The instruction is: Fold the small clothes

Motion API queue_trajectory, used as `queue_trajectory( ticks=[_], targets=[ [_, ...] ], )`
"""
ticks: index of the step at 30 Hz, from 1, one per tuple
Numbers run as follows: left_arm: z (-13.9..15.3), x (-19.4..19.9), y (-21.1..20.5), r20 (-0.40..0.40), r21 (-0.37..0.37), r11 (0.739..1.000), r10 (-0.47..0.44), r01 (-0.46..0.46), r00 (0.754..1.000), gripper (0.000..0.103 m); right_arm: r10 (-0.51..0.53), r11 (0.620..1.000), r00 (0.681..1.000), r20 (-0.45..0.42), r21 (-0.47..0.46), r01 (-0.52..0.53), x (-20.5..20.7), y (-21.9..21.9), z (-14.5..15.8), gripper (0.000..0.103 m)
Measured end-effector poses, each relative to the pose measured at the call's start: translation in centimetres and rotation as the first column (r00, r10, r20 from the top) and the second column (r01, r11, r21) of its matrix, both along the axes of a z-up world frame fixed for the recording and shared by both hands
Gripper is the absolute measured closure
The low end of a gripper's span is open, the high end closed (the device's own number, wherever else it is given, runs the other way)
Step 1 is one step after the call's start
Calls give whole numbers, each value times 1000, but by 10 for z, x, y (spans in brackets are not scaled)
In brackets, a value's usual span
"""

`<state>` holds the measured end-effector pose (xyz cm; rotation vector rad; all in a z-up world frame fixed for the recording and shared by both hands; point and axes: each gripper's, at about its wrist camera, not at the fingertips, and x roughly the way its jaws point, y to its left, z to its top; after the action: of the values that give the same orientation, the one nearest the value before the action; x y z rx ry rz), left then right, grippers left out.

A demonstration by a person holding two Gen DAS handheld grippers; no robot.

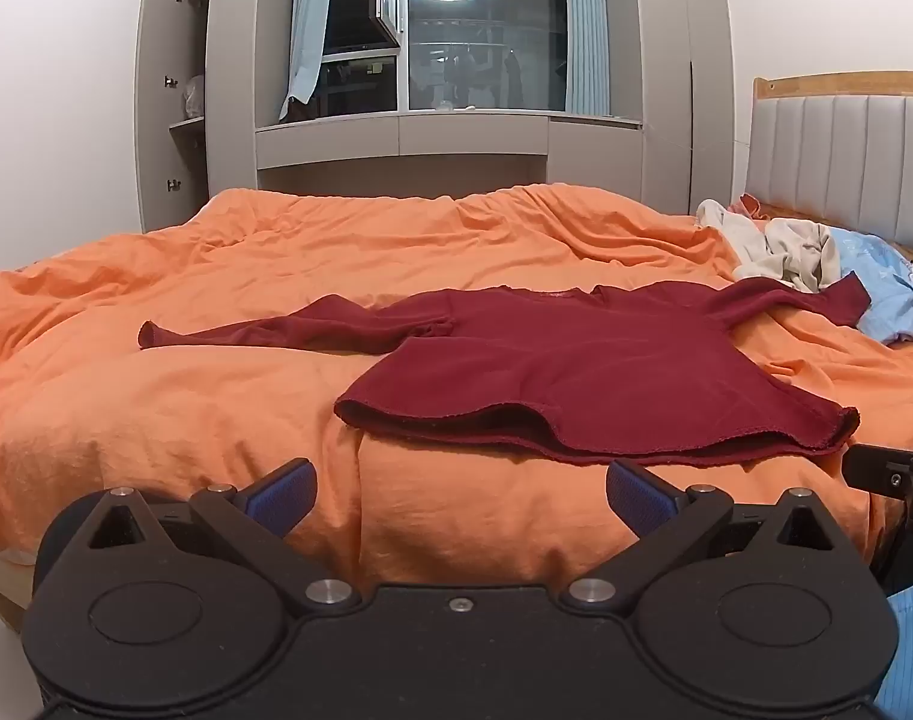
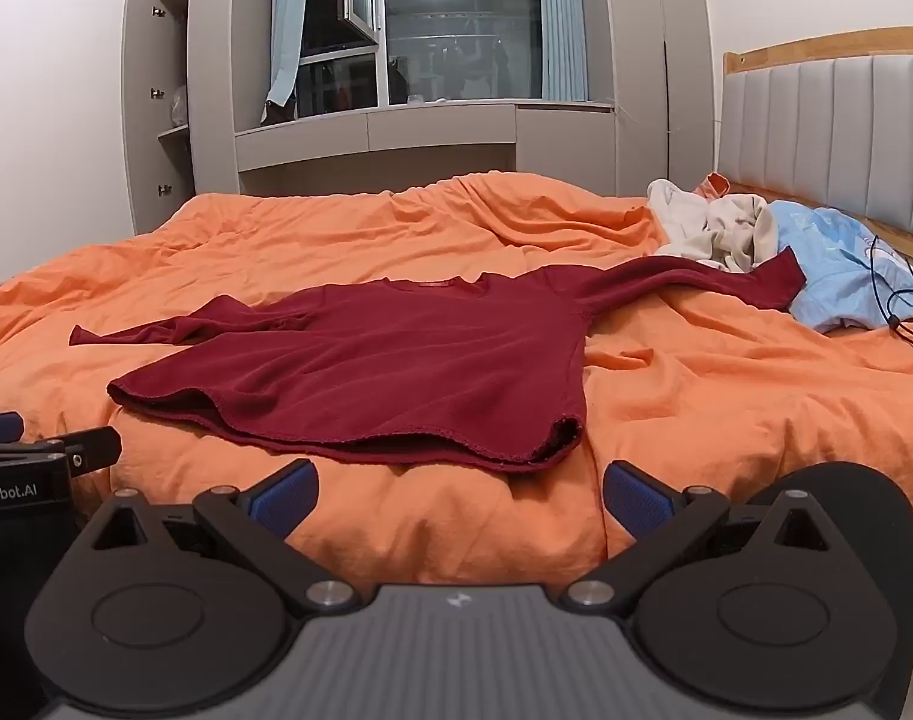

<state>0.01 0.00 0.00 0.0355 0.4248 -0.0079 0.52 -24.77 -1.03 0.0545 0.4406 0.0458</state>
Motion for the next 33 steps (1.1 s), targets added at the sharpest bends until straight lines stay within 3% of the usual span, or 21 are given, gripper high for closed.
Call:
queue_trajectory(
  ticks=[33],
  targets=[
    [-1,5,-1,-25,21,999,37,-37,999,0,13,999,998,55,43,-16,0,-7,-3,0]
  ],
)
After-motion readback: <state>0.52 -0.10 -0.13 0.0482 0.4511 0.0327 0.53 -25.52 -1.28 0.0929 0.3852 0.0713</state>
